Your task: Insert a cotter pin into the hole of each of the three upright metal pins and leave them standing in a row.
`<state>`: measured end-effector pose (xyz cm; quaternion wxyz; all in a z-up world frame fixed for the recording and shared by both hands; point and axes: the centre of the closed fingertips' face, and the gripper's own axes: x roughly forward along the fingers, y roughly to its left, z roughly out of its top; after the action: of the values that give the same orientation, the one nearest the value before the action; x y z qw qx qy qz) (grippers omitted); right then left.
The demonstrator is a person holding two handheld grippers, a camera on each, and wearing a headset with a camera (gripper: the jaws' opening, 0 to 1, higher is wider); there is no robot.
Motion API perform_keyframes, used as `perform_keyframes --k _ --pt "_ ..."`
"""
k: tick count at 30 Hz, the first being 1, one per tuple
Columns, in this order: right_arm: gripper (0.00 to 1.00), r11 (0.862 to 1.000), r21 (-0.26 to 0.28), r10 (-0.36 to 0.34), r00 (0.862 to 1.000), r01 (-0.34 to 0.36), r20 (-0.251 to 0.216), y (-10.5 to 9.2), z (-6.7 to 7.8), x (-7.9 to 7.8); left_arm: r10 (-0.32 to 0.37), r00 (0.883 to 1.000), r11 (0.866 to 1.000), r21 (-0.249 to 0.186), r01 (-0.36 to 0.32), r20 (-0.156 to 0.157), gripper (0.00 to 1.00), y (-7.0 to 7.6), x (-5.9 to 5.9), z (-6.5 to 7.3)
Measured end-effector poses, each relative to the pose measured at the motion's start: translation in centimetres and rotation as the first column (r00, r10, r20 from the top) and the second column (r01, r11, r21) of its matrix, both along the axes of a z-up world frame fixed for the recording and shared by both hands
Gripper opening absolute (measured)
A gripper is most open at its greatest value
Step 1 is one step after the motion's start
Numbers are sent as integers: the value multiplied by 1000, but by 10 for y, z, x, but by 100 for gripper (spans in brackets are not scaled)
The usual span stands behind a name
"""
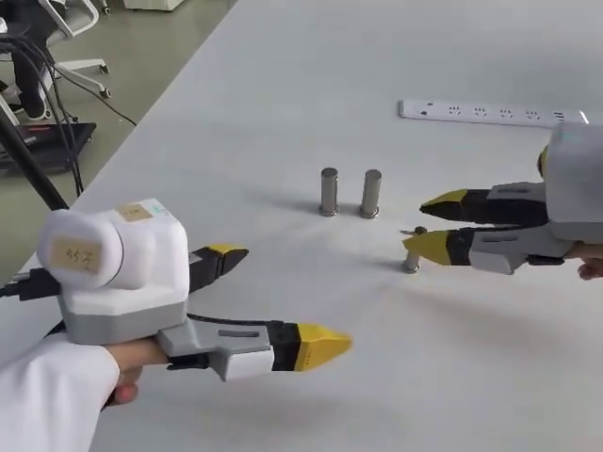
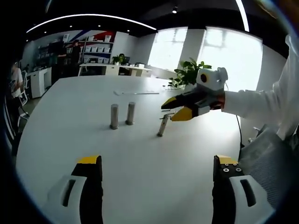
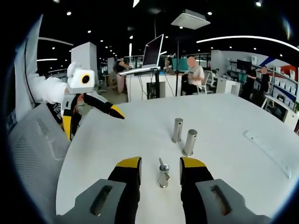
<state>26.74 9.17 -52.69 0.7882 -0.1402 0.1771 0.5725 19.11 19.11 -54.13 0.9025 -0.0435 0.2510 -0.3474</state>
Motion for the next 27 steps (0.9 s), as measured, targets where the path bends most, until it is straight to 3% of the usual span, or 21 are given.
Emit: perform_keyframes --k 4,6,9,12,17,20,27 --pt "39 997 51 -50 999 49 5 -12 19 -8 -6 1000 1000 -8 6 9 99 -4 1 4" --pt "41 992 84 -92 995 95 -42 -21 27 -15 -12 1000 1000 -9 13 12 99 -6 2 6" --pt "44 985 101 -136 990 139 -29 -38 39 -25 -21 1000 1000 -4 21 17 99 -7 2 8" --pt "56 978 98 -184 982 186 -33 -55 44 -33 -38 999 999 4 38 13 99 -8 1 8" --pt "61 971 74 -223 973 228 -66 -77 38 -49 -52 999 998 24 52 10 99 -5 0 7" --pt "71 968 51 -242 966 248 -96 -85 29 -56 -47 999 999 24 47 7 99 -4 1 7" --pt "78 960 6 -275 949 280 -156 -99 3 -74 -37 999 999 15 37 10 98 -5 6 10"
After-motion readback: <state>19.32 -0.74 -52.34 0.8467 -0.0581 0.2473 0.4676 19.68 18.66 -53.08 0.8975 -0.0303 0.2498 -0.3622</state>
